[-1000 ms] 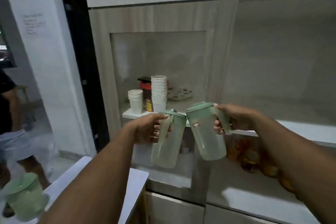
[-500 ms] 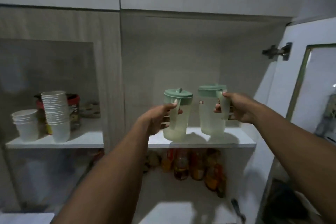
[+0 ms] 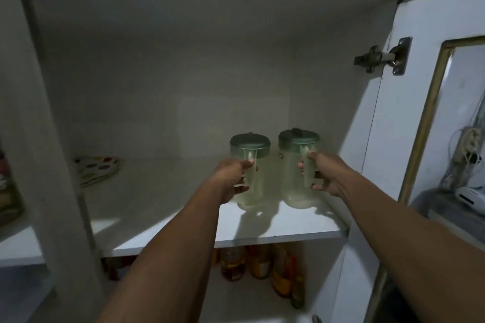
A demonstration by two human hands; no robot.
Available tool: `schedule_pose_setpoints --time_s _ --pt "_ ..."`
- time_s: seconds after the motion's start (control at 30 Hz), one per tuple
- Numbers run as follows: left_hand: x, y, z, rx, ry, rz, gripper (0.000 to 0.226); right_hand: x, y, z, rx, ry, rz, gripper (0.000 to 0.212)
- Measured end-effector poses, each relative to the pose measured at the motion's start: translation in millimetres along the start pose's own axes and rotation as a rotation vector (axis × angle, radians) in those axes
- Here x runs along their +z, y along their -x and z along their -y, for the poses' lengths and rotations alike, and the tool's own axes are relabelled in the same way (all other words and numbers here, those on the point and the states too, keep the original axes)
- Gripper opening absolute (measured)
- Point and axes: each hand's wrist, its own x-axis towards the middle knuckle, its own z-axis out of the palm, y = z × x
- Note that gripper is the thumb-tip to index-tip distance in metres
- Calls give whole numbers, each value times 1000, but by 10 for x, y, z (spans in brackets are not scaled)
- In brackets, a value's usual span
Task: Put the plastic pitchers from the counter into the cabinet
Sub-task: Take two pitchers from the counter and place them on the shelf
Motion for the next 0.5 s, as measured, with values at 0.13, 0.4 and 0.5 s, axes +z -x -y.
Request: schedule_pose_setpoints --time_s 0.13,0.4,0.5 --pt "15 -660 9 -13 -9 36 31 152 -597 -44 -36 24 -4 25" --pt "62 -1910 -69 -41 7 71 39 378 -1859 3 73 1 -7 24" --pt "142 -2243 -110 -59 10 63 40 432 -2219 59 92 -8 -45 21"
